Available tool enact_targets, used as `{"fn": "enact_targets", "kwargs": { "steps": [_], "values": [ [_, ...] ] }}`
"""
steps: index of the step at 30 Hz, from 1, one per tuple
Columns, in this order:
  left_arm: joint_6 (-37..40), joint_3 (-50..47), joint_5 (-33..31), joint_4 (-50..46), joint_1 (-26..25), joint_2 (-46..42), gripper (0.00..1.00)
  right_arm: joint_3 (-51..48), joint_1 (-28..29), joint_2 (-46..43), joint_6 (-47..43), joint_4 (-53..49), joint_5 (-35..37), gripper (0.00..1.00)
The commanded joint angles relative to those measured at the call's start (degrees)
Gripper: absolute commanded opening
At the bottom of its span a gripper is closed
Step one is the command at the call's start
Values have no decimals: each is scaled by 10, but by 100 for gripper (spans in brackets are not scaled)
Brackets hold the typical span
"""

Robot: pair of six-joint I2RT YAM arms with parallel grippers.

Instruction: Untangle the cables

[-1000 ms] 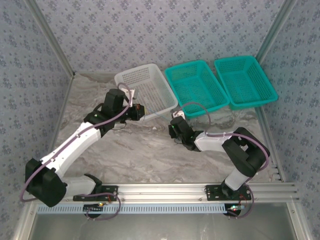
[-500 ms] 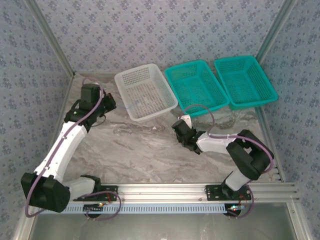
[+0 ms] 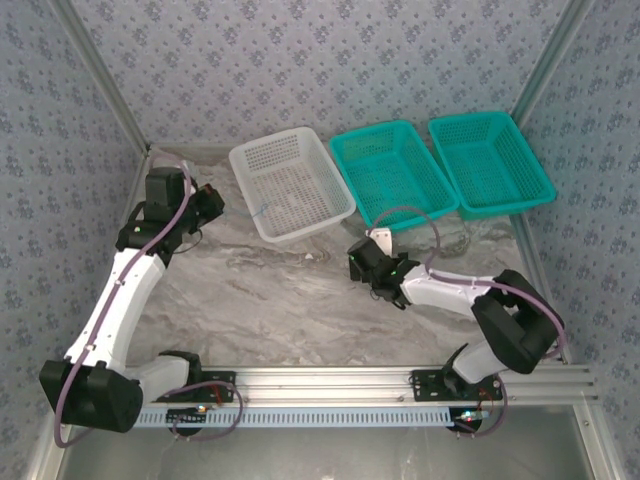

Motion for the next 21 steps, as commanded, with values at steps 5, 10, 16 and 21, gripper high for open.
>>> {"fn": "enact_targets", "kwargs": {
  "steps": [5, 10, 16, 21],
  "values": [
    [8, 31, 96, 65, -14, 18, 0, 7, 0, -92, 57, -11, 2, 100],
    [30, 62, 93, 77, -50, 55, 0, -2, -10, -148, 84, -16, -14, 100],
    [67, 118, 54, 67, -90, 127, 0, -8, -30, -199, 100, -36, -17, 100],
    [99, 161, 17, 74, -112, 201, 0, -24, -57, -235, 128, -49, -20, 100]
  ]
}}
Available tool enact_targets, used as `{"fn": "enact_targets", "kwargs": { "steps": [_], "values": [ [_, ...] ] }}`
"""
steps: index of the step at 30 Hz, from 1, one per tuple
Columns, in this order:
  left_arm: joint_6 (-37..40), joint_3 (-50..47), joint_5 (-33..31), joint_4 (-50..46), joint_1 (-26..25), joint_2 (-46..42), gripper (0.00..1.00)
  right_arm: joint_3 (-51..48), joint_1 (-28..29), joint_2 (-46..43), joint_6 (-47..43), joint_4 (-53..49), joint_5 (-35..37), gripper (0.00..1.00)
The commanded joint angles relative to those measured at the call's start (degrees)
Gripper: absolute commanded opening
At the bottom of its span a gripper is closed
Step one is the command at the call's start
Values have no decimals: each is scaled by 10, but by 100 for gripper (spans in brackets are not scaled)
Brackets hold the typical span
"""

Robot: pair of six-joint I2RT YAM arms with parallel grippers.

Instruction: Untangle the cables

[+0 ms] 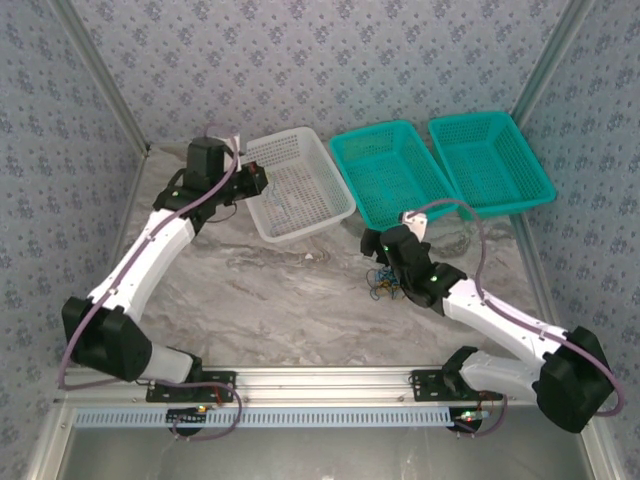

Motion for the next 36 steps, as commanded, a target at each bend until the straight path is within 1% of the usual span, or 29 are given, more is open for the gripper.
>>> {"fn": "enact_targets", "kwargs": {
  "steps": [1, 5, 11, 12, 13, 14, 16, 17, 19, 23, 24, 27, 30, 31, 33, 35, 36],
  "values": [
    [42, 37, -39, 13, -12, 46, 0, -19, -16, -27, 37, -25, 3, 100],
    [53, 74, -59, 5, -19, 105, 0, -39, -29, -45, 37, -28, 38, 100],
    [59, 110, -73, -6, -26, 178, 0, -24, -36, -52, 38, -119, 118, 100],
    [58, 118, -83, -15, -28, 188, 2, -25, -37, -56, 37, -126, 130, 100],
    [59, 128, -96, -26, -30, 200, 8, -27, -38, -61, 28, -129, 139, 100],
    [61, 138, -103, -36, -31, 210, 18, -27, -37, -65, 15, -129, 142, 100],
    [61, 152, -115, -53, -32, 225, 54, -26, -38, -77, -20, -128, 137, 100],
    [61, 154, -118, -54, -33, 228, 63, -21, -37, -79, -22, -135, 142, 100],
    [61, 152, -121, -52, -35, 229, 73, -10, -38, -80, -24, -151, 141, 100],
    [58, 141, -124, -42, -37, 223, 84, 5, -28, -78, -38, -158, 155, 100],
    [58, 139, -124, -40, -37, 221, 86, 5, -23, -76, -68, -154, 161, 100],
    [56, 133, -123, -36, -38, 218, 98, 20, -8, -57, -103, -154, 181, 100],
    [50, 134, -122, -42, -38, 218, 99, 62, -7, -16, -74, -213, 209, 100],
    [50, 138, -118, -50, -38, 219, 100, 75, -6, -3, -91, -222, 207, 100],
    [43, 150, -93, -63, -36, 220, 100, 84, -7, 14, -123, -223, 190, 100],
    [30, 150, -16, -52, -30, 216, 100, 78, -7, 18, -115, -211, 186, 100],
    [25, 146, 10, -43, -29, 212, 99, 72, -7, 15, -113, -201, 173, 100]
  ]
}}
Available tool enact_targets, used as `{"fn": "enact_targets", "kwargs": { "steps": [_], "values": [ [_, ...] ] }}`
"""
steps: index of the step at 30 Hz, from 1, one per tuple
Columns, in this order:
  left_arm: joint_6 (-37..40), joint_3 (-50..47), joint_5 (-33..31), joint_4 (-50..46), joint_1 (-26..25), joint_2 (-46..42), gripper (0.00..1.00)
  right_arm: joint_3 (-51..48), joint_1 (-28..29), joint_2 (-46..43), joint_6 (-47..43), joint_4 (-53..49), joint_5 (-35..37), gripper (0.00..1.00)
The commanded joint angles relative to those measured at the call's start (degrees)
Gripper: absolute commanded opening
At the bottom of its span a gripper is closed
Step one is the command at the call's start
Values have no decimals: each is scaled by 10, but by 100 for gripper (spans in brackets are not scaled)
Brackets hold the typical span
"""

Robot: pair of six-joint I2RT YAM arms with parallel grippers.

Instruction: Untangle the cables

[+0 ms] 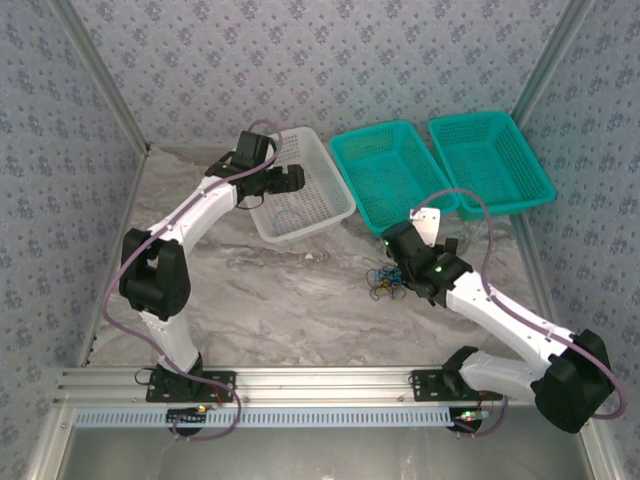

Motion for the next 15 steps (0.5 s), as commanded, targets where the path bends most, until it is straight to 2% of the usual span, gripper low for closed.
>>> {"fn": "enact_targets", "kwargs": {
  "steps": [1, 7, 10, 12, 15],
  "values": [
    [-21, 14, 97, 8, 2, -19, 99, -4, -2, -5, -12, -4, -18, 100],
    [-14, -24, 72, 10, -8, -65, 99, -63, -52, -56, -9, 90, -213, 100],
    [-12, -52, 75, 5, -11, -88, 99, -66, -92, -52, 18, 77, -288, 100],
    [-5, -61, 59, -19, -17, -94, 100, -68, -107, -51, 34, 68, -306, 100],
    [-8, -57, -9, -90, -30, -94, 99, -78, -110, -58, 47, 72, -306, 100]
  ]
}}
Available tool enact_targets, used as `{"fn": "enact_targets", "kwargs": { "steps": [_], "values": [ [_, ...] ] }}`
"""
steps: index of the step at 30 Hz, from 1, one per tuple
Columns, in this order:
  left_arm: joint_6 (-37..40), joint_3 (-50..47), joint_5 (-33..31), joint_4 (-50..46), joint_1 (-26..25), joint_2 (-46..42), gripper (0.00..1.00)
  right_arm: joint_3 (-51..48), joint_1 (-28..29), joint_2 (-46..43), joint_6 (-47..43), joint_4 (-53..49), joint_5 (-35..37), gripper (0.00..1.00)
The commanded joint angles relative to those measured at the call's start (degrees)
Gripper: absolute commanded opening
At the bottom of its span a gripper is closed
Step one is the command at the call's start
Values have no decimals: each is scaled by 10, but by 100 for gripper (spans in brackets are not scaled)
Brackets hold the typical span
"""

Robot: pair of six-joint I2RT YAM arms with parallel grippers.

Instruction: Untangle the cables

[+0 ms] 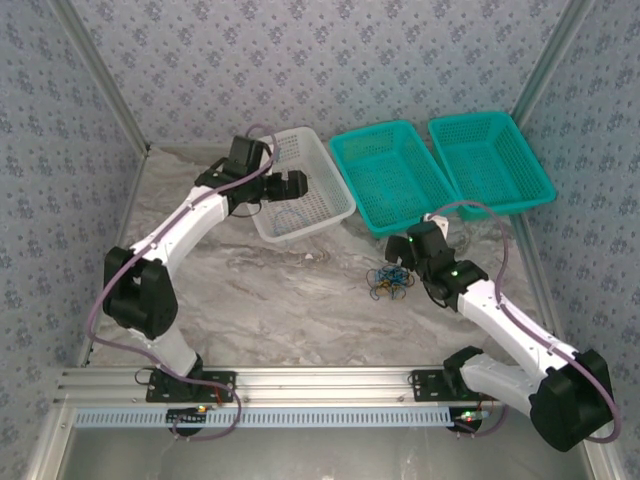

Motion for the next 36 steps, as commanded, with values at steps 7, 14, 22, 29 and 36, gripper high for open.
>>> {"fn": "enact_targets", "kwargs": {
  "steps": [7, 14, 22, 29, 36],
  "values": [
    [-24, -9, -128, -152, -50, -20, 89, -2, -4, 9, 25, 26, -78, 100],
    [0, 82, -159, -250, -50, 68, 59, -1, -4, 18, 30, 44, -79, 100],
    [68, 127, -130, -307, -45, 116, 58, -21, 4, 35, 5, 111, -205, 100],
    [91, 169, -90, -328, -42, 170, 52, -6, 28, 78, 8, 140, -191, 100],
    [100, 188, -59, -337, -42, 196, 41, 9, 40, 97, 2, 124, -169, 100]
  ]
}}
